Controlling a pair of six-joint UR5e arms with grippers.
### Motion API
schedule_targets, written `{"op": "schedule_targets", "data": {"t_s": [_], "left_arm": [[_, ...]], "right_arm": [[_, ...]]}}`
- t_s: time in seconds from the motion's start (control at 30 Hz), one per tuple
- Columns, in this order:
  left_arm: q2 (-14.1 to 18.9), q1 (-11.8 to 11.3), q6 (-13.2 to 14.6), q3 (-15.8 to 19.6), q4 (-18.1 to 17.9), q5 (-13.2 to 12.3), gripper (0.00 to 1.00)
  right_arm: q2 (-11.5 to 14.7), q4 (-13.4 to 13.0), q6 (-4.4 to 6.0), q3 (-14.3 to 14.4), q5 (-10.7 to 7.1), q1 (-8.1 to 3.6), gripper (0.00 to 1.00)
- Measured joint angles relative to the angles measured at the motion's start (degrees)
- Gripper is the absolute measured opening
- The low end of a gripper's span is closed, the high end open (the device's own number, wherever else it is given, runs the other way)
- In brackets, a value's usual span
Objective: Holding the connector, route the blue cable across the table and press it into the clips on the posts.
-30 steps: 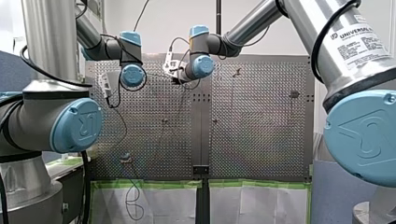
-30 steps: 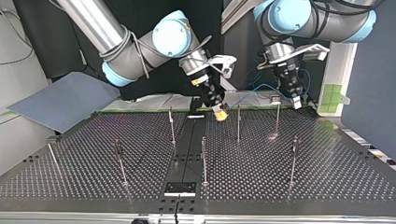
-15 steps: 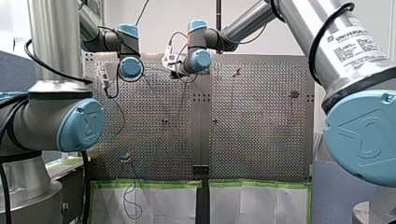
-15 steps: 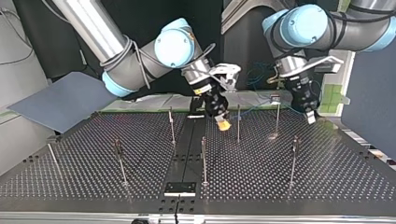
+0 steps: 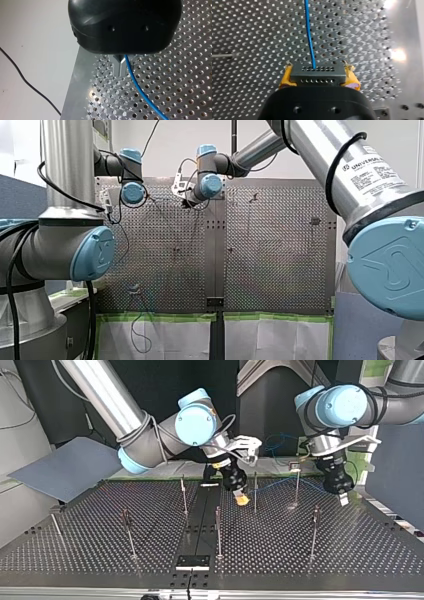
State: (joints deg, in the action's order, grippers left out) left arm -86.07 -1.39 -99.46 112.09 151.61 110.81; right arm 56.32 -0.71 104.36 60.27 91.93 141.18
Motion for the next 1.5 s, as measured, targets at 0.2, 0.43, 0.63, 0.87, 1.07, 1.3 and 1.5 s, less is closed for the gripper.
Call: {"op": "schedule_targets", "data": {"t_s": [0.2, 0.43, 0.63, 0.87, 1.07, 1.3, 1.5], "left_arm": [[-0.5, -0.6, -0.5, -0.4, -0.1, -2.0, 0.00], [-1.4, -1.4, -1.2, -1.1, -0.6, -3.3, 0.00], [-3.1, -2.3, -2.0, -2.4, -0.9, -4.3, 0.00], [-5.4, -3.0, -2.1, -3.9, -1.2, -5.9, 0.00], [-5.9, -4.1, -3.4, -4.2, -2.4, -6.6, 0.00], [-7.1, -4.5, -3.8, -4.2, -2.4, -8.0, 0.00], [-6.5, -4.3, -4.4, -4.2, -0.8, -7.3, 0.00]], "right_arm": [[-0.1, 0.2, -0.01, -3.2, 0.09, 0.01, 0.00], [-1.5, 0.7, -0.01, -7.1, 0.10, -0.06, 0.00], [-3.3, 0.9, -0.06, -10.2, 0.34, -0.01, 0.00], [-3.9, 0.9, -0.12, -13.5, 0.89, -0.32, 0.00], [-4.0, 1.0, -0.52, -16.3, 1.59, -0.38, 0.00], [-4.3, 1.5, -1.34, -19.8, 2.56, -0.21, 0.00], [-4.3, 1.8, -2.37, -21.0, 2.72, 0.34, 0.00]]}}
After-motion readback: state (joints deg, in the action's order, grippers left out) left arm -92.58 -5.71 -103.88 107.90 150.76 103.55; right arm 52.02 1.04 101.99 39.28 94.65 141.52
